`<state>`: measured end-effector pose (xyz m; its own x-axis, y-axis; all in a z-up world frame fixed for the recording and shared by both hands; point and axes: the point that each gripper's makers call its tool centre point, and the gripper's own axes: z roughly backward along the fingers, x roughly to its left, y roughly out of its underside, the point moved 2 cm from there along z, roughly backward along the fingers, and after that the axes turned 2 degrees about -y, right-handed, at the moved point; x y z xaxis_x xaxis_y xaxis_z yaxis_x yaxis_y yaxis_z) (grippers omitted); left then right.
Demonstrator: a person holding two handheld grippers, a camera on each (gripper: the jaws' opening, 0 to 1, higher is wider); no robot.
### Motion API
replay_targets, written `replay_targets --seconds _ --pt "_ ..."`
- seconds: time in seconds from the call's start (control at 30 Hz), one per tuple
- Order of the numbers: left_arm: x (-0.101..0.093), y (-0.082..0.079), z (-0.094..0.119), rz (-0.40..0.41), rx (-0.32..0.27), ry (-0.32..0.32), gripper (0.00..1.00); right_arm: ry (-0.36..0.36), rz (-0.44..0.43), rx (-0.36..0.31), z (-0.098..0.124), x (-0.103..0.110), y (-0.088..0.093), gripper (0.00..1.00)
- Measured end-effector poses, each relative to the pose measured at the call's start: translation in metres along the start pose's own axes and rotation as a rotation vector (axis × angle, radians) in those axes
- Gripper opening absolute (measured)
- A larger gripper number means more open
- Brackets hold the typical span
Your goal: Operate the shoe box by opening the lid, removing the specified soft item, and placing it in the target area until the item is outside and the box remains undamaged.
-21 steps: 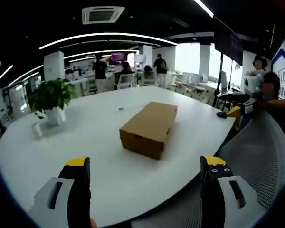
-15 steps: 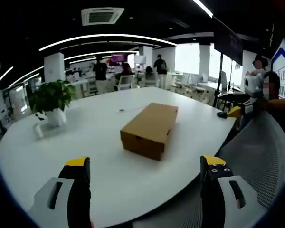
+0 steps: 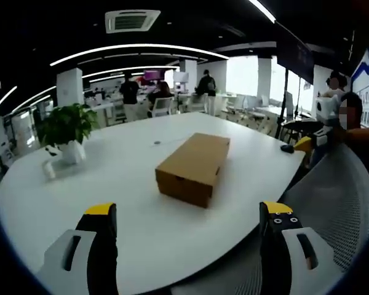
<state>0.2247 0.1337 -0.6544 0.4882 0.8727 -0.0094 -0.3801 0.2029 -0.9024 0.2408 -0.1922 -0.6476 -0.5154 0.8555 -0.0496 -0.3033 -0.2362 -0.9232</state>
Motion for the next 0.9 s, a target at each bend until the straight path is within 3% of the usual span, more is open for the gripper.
replay_targets --seconds 0.53,0.67,0.9 --pt "0.0030 -0.0012 -0.0014 0.017 -0.004 -0.006 0.99 0.008 -0.013 -0.006 0.0009 -0.0019 -0.0026 0.99" --pt "0.0028 -0.0037 -0.0012 0.024 -0.014 -0.005 0.99 0.011 -0.054 -0.030 0.0017 -0.0049 -0.0056 0.99" --pt "-0.0003 -0.0065 -0.0010 0.008 -0.007 0.000 1.00 -0.005 -0.023 -0.007 0.0001 0.0001 -0.0048 0.99"
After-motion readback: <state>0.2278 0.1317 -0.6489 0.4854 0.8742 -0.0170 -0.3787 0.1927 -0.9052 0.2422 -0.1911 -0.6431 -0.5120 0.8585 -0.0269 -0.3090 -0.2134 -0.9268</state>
